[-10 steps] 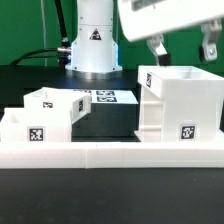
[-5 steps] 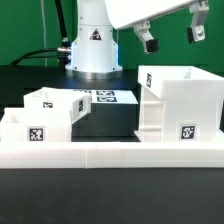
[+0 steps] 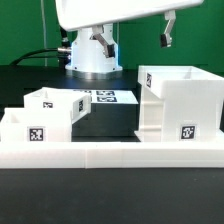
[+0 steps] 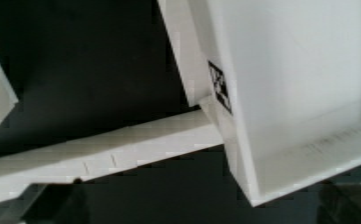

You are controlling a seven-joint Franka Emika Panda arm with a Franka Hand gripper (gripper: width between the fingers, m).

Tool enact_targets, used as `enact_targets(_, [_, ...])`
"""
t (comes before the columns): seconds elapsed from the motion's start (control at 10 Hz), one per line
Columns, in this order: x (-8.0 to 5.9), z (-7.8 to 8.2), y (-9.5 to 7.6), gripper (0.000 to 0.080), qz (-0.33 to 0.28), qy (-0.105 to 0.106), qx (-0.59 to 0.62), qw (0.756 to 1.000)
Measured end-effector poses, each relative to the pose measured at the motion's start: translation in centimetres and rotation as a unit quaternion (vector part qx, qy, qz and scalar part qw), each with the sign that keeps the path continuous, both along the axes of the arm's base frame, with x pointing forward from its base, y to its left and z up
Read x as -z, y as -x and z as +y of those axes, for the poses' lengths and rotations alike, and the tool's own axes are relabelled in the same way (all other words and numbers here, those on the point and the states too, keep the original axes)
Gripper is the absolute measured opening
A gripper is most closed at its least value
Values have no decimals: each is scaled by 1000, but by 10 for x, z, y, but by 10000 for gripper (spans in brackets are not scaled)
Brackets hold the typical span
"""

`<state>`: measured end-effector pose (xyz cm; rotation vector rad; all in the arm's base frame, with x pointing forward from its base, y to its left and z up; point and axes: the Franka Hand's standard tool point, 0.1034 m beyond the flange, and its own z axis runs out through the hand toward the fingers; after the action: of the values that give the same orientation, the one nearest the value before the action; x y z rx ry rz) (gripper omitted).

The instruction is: Assemble drawer

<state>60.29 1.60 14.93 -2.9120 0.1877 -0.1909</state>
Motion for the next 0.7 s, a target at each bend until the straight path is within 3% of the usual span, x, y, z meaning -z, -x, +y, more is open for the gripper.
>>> enact_targets(0.2, [3,-9,3,649,-16,14,-85,996])
enact_targets(0.6, [28,-73,30,649,-15,46,-119,992])
enact_targets(0.7, [42,-90,32,649,-26,55,-133,989])
